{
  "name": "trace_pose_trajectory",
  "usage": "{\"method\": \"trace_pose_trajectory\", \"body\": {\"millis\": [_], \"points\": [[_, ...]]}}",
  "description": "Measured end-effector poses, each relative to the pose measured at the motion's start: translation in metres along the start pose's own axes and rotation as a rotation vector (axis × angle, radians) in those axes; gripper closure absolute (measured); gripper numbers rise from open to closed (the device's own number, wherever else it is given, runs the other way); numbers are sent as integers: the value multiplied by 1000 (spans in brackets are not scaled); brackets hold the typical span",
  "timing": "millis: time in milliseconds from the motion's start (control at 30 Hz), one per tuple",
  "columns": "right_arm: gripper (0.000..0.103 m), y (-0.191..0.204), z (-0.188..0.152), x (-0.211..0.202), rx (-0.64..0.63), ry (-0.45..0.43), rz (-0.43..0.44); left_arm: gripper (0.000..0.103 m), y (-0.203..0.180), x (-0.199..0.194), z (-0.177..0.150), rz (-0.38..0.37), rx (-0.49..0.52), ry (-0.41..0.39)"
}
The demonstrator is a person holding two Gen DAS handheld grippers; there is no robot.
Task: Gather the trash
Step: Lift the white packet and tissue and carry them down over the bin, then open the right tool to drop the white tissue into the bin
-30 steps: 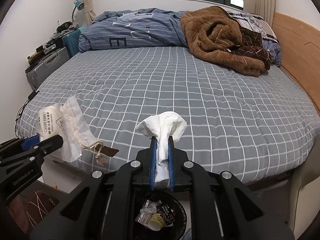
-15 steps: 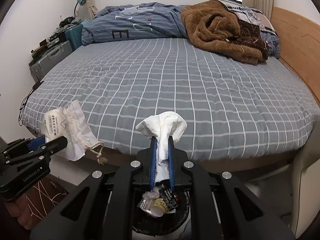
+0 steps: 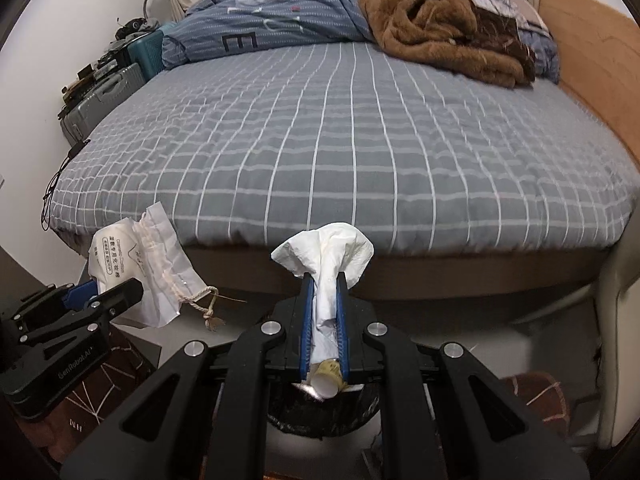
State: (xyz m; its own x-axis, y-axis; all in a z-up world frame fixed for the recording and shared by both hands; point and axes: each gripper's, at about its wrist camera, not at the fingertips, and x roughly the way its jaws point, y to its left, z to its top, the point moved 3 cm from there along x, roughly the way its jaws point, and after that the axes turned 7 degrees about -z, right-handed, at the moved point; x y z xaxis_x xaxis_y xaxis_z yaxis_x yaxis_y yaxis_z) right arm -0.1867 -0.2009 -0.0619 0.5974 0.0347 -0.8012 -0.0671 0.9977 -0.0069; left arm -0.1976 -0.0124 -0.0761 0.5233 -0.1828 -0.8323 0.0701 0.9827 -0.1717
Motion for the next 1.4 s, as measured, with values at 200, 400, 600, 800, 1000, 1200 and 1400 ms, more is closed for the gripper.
{"method": "trace_pose_trajectory", "body": {"millis": [200,400,600,800,1000,1200,1400], "points": [[93,2,-24,18,-2,44,-4,69,6,16,-21,6,-13,29],[93,11,-50,49,-18,112,5,69,16,50,-43,17,-37,97],[93,19,-66,87,-31,208,24,69,31,82,-54,31,-67,151],[93,32,-77,121,-51,281,38,69,36,116,-61,55,-76,210],[88,38,-83,149,-54,337,50,69,42,137,-66,63,-95,255],[60,32,-89,166,-41,374,50,68,46,149,-65,72,-101,279],[42,28,-94,170,-42,373,36,68,37,156,-63,61,-85,292]]}}
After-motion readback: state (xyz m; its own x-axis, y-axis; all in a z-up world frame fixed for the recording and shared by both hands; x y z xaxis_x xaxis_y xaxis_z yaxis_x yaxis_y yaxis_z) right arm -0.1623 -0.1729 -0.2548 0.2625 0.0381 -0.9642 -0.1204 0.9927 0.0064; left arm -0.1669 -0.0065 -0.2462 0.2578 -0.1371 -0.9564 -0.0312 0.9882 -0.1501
